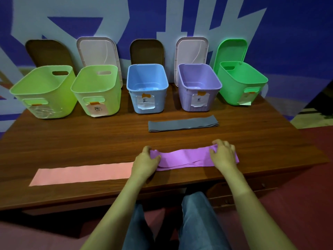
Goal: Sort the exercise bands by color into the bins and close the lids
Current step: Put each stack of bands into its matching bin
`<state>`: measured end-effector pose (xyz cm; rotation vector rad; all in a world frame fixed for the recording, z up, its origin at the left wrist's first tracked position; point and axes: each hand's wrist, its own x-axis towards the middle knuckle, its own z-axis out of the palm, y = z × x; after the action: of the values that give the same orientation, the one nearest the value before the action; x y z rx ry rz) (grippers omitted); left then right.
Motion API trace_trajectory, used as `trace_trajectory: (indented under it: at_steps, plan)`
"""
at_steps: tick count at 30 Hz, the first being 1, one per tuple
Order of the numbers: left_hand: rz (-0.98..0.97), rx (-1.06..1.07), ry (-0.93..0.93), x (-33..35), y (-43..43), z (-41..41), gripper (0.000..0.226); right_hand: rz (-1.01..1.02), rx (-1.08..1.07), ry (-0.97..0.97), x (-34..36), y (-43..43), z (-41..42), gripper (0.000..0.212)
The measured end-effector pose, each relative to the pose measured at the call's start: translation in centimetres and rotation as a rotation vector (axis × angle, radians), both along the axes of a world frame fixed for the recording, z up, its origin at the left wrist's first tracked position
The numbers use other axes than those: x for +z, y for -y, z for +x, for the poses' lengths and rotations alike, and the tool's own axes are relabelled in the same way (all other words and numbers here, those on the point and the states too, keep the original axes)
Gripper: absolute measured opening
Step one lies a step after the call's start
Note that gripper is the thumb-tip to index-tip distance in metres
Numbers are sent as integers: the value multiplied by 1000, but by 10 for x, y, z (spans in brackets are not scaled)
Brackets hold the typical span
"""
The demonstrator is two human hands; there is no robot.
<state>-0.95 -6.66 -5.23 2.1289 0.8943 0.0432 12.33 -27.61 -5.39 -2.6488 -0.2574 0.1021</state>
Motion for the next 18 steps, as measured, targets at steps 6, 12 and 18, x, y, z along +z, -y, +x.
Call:
trace_trajectory:
  at_steps: [6,12,18]
  plan:
    - [190,-16,-9,-6,7,2,40,5,-36,51,-14,16,10,44]
    - [200,46,153,-12,12,-5,49,54,-133,80,-12,11,20,34]
    - [302,91,251,-7,18,-11,31,132,-137,214,-7,10,17,34]
